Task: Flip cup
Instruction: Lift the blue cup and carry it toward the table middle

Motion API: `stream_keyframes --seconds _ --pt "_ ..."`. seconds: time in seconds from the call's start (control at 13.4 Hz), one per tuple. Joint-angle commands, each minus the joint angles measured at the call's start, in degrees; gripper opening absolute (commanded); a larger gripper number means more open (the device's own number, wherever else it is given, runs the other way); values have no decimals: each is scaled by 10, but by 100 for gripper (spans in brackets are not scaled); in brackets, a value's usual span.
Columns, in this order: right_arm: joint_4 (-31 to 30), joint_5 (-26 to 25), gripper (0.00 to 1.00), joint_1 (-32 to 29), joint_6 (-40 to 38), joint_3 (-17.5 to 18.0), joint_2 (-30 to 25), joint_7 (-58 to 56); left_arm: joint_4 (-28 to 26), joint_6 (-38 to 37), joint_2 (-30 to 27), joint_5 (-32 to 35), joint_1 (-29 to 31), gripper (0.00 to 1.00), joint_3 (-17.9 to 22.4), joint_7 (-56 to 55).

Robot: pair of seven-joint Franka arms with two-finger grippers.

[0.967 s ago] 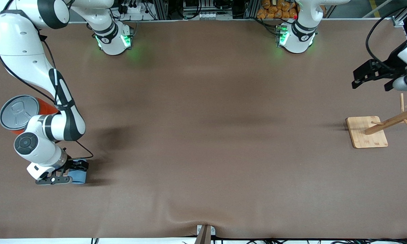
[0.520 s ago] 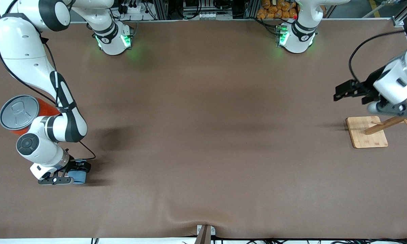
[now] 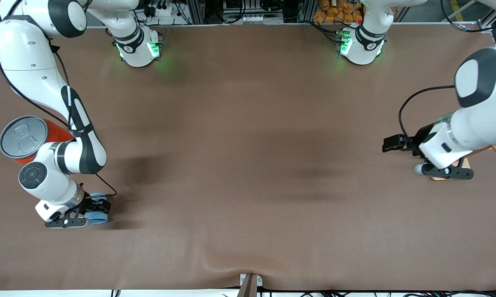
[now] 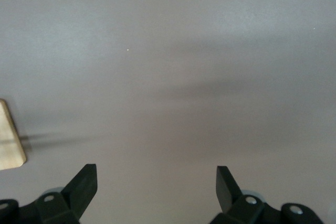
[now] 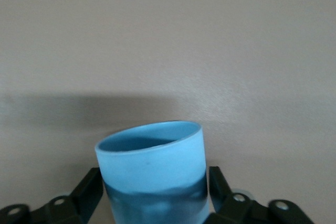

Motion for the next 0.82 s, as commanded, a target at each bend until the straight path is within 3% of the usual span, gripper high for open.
stream_keyframes --seconds 0.0,0.37,0.52,0.74 --pt "-1 2 83 -4 -2 3 -2 -6 10 5 13 -9 -6 100 -1 8" --pt "-5 -1 81 -8 14 3 6 -13 11 4 30 -24 1 100 -1 11" --pt "-4 0 72 1 6 4 -5 -34 10 0 30 -92 22 100 0 11" --pt "-1 0 71 20 -51 22 -46 -78 7 -5 41 -173 25 100 0 8"
